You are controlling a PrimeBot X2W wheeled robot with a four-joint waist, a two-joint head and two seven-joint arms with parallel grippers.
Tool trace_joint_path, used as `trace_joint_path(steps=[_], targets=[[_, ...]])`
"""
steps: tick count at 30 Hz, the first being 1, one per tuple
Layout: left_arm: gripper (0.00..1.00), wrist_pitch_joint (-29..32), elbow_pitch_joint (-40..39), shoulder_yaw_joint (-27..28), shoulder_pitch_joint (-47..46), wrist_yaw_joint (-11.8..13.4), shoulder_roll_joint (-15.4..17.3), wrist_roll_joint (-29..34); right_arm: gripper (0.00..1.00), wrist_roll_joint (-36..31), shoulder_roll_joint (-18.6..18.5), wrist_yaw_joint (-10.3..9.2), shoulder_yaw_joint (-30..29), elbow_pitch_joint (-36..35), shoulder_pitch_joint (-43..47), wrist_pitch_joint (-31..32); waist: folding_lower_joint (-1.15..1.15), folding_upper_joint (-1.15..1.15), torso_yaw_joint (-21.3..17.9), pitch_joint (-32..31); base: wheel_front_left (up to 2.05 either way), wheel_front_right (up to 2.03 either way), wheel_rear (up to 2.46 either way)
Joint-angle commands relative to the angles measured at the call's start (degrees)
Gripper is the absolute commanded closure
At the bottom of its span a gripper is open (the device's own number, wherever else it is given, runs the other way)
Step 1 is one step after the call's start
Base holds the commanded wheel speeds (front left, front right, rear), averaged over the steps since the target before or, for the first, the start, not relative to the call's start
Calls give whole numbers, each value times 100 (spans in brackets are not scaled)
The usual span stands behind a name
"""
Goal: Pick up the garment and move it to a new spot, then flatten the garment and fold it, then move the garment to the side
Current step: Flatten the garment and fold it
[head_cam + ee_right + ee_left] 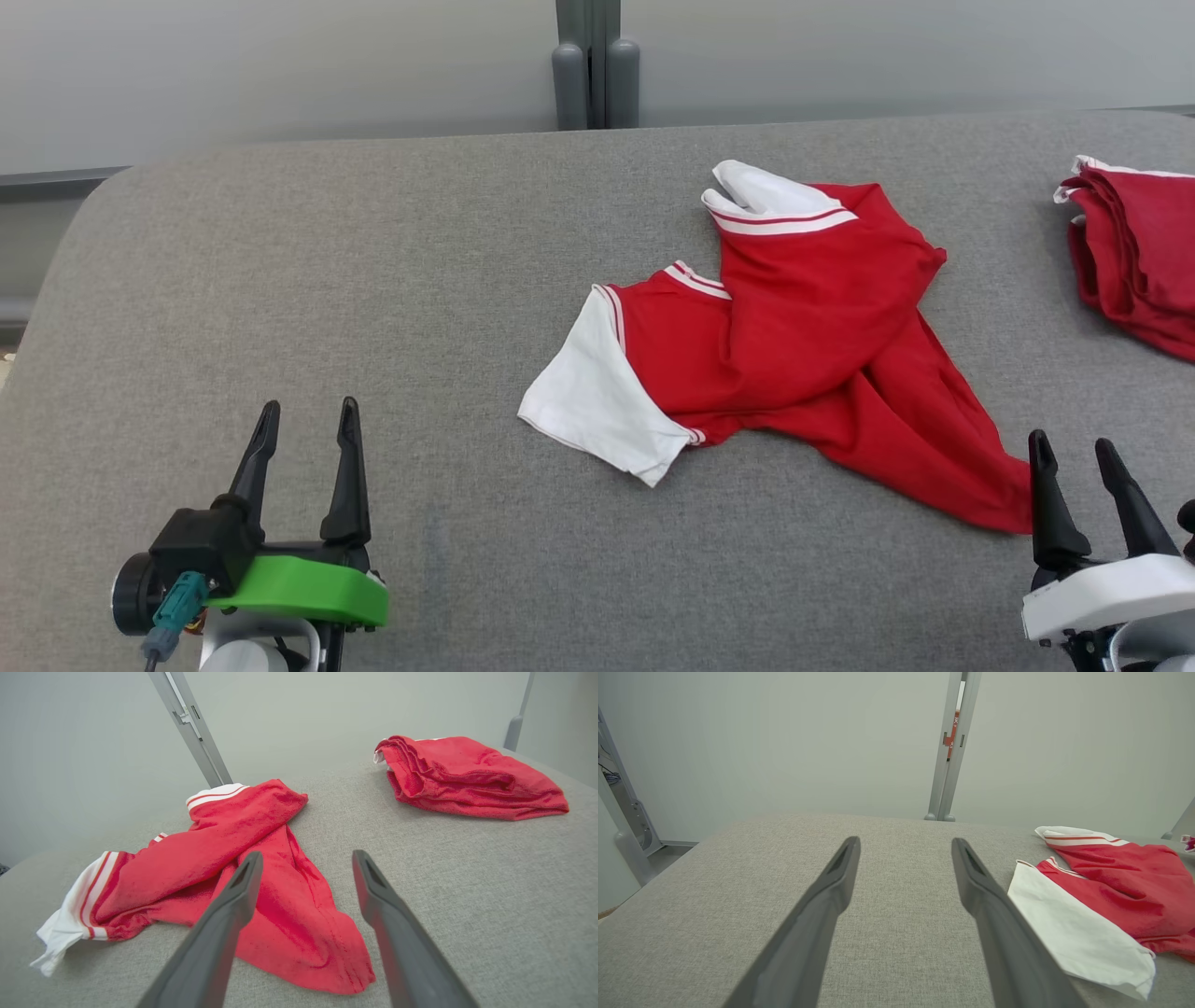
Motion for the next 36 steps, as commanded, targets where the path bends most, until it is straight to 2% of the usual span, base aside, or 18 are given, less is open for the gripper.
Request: trace_joint_path(steps=[1, 9, 19, 26, 36], targets=[[0, 0, 0, 29, 30, 25, 78, -14, 0, -58, 78, -7, -46, -246, -87, -14, 0, 0, -53, -7, 0, 0, 0], [0, 25, 8, 4, -100, 31, 153, -8, 0, -430, 202, -7, 243, -1044, -234, -223, 0, 0, -218, 0, 0, 0, 0], [0, 285, 185, -352, -1000, -181, 342, 206, 0, -693, 361, -7, 578, -1167, -359, -309, 0, 0, -565, 244, 0, 0, 0], [0, 490, 863, -934, -2004, -398, 460, 459, 0, -757, 365, -7, 666, -1081, -560, -364, 0, 0, -905, 587, 0, 0, 0], [0, 515, 2161, -1778, -2836, -493, 533, 422, 0, -747, 329, -7, 627, -886, -763, -464, 0, 0, -1203, 949, 0, 0, 0]])
